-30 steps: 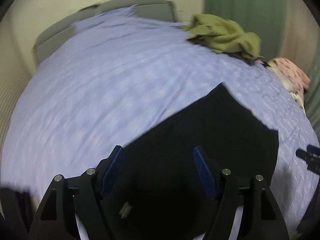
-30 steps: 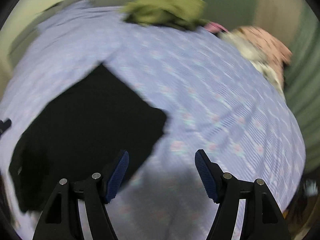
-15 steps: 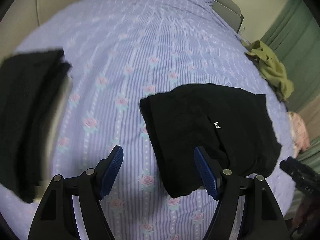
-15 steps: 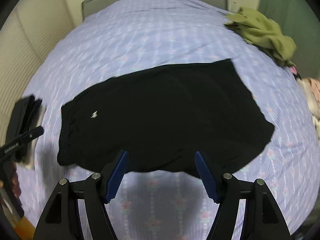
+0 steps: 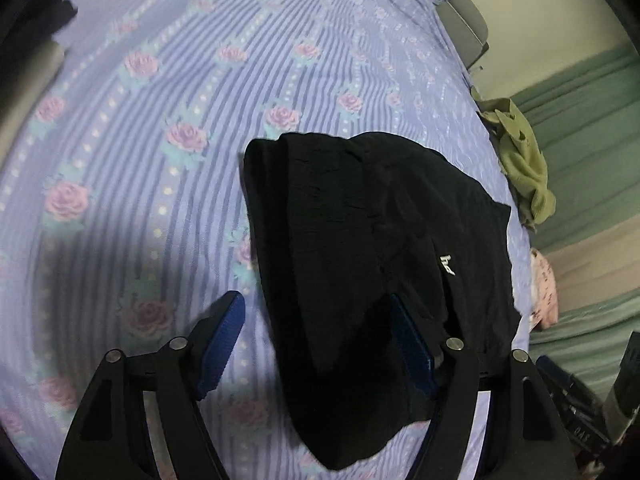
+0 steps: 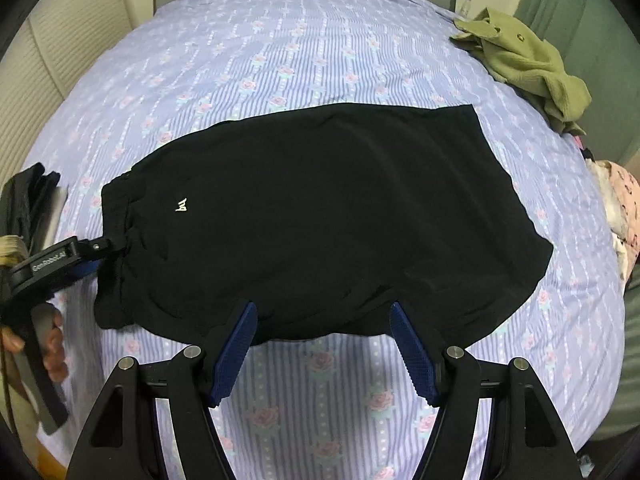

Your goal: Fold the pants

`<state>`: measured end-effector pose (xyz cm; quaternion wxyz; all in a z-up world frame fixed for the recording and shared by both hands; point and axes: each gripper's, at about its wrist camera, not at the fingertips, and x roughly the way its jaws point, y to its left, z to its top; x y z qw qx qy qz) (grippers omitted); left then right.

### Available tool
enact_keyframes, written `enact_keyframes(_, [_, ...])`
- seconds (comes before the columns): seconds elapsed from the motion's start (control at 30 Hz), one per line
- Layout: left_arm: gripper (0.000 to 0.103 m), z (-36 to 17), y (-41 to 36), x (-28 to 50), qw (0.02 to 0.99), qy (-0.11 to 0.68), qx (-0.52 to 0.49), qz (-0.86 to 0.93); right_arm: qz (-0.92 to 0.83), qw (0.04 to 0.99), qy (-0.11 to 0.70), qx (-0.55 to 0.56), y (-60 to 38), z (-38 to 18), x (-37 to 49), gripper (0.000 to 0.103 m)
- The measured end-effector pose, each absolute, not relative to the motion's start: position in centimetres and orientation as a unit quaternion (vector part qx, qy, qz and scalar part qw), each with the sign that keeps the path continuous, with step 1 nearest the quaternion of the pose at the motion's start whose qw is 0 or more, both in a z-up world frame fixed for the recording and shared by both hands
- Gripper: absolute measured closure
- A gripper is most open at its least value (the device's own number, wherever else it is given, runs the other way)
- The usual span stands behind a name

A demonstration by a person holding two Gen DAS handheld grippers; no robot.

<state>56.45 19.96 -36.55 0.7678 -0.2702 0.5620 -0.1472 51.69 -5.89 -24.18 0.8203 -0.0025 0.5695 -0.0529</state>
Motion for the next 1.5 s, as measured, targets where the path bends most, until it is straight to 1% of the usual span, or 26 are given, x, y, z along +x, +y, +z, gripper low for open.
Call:
enact_keyframes(0.03, [0.030, -36.7, 20.0, 56.5, 0.766, 0.561, -0.278, -0.149, -0.052, 0.820, 0.570, -0.001, -5.8, -24.2, 51.8, 0.034])
enact_keyframes(0.07, [0.037, -36.8, 20.0, 56.6, 0.762, 0.559, -0.288, -0.152, -0.051, 0.820, 0.571, 0.001, -5.7, -24.2, 51.8, 0.034])
enact_keyframes(0.1, [0.054, -36.9, 20.0, 56.7, 0.755, 0.558, -0.302, -0.165, -0.050, 0.820, 0.570, -0.001, -5.5, -24.2, 51.8, 0.034])
enact_keyframes(0.13, [0.055, -37.0, 20.1, 56.6, 0.744, 0.559, -0.320, -0.179, -0.048, 0.820, 0.570, -0.003, -5.4, -24.3, 51.9, 0.034])
enact_keyframes(0.2, [0.063, -36.7, 20.7, 56.4, 0.736, 0.551, -0.340, -0.197, -0.046, 0.819, 0.571, -0.006, -5.1, -24.4, 52.0, 0.034])
enact_keyframes(0.33, [0.066, -36.1, 21.5, 55.8, 0.727, 0.539, -0.361, -0.226, -0.035, 0.818, 0.574, -0.006, -4.7, -24.5, 52.4, 0.034])
enact_keyframes(0.43, [0.066, -37.2, 21.6, 56.0, 0.723, 0.558, -0.351, -0.207, -0.031, 0.819, 0.573, -0.008, -4.5, -24.6, 52.7, 0.034])
enact_keyframes(0.53, [0.057, -38.1, 21.2, 56.5, 0.718, 0.568, -0.352, -0.195, -0.030, 0.818, 0.574, -0.014, -4.3, -24.9, 52.9, 0.034])
enact_keyframes(0.6, [0.043, -38.2, 20.6, 56.7, 0.717, 0.571, -0.350, -0.192, -0.028, 0.818, 0.574, -0.011, -4.4, -24.9, 53.0, 0.034])
enact_keyframes(0.67, [0.035, -38.2, 19.6, 56.9, 0.719, 0.573, -0.344, -0.190, -0.028, 0.819, 0.574, -0.005, -4.7, -24.9, 53.0, 0.034])
enact_keyframes(0.7, [0.034, -38.1, 19.2, 57.0, 0.720, 0.574, -0.339, -0.190, -0.029, 0.818, 0.574, 0.000, -5.0, -24.9, 53.1, 0.034])
enact_keyframes(0.73, [0.035, -38.0, 18.9, 57.2, 0.721, 0.577, -0.336, -0.186, -0.031, 0.817, 0.575, 0.003, -5.2, -24.9, 53.2, 0.034])
enact_keyframes(0.77, [0.047, -37.9, 19.0, 57.3, 0.719, 0.579, -0.342, -0.177, -0.036, 0.816, 0.576, 0.007, -5.6, -24.9, 53.2, 0.034])
enact_keyframes(0.8, [0.068, -37.8, 19.0, 57.4, 0.718, 0.580, -0.345, -0.173, -0.041, 0.816, 0.577, 0.009, -5.9, -24.9, 53.2, 0.034])
enact_keyframes(0.83, [0.071, -37.7, 19.2, 57.4, 0.717, 0.580, -0.346, -0.172, -0.045, 0.816, 0.577, 0.011, -6.1, -24.9, 53.2, 0.034])
enact_keyframes(0.87, [0.078, -37.2, 19.2, 57.3, 0.720, 0.575, -0.347, -0.174, -0.048, 0.815, 0.577, 0.011, -6.3, -24.9, 53.3, 0.034])
enact_keyframes(0.9, [0.080, -36.9, 19.3, 57.2, 0.724, 0.573, -0.343, -0.177, -0.049, 0.815, 0.577, 0.013, -6.4, -24.8, 53.3, 0.034])
enact_keyframes(1.0, [0.082, -34.5, 19.0, 57.0, 0.744, 0.566, -0.309, -0.174, -0.038, 0.820, 0.571, 0.023, -6.5, -24.3, 53.2, 0.034])
enact_keyframes(1.1, [0.083, -31.7, 20.4, 56.7, 0.769, 0.545, -0.296, -0.155, -0.030, 0.826, 0.563, 0.029, -6.5, -23.4, 53.1, 0.034])
enact_keyframes(1.17, [0.083, -30.2, 21.5, 56.5, 0.792, 0.536, -0.261, -0.133, -0.024, 0.829, 0.558, 0.034, -6.5, -22.9, 53.1, 0.034])
enact_keyframes(1.2, [0.083, -29.8, 21.7, 56.7, 0.804, 0.541, -0.218, -0.119, -0.021, 0.831, 0.555, 0.034, -6.4, -22.7, 53.1, 0.034])
enact_keyframes(1.23, [0.083, -29.8, 21.4, 57.0, 0.804, 0.549, -0.200, -0.110, -0.018, 0.833, 0.552, 0.031, -6.2, -22.6, 53.1, 0.034])
enact_keyframes(1.33, [0.083, -30.3, 20.8, 57.8, 0.794, 0.575, -0.172, -0.097, -0.011, 0.835, 0.549, 0.029, -5.9, -22.5, 53.1, 0.034])
enact_keyframes(1.5, [0.083, -26.8, 17.9, 57.8, 0.804, 0.567, -0.175, -0.047, -0.008, 0.840, 0.541, 0.046, -7.5, -22.1, 52.7, 0.034])
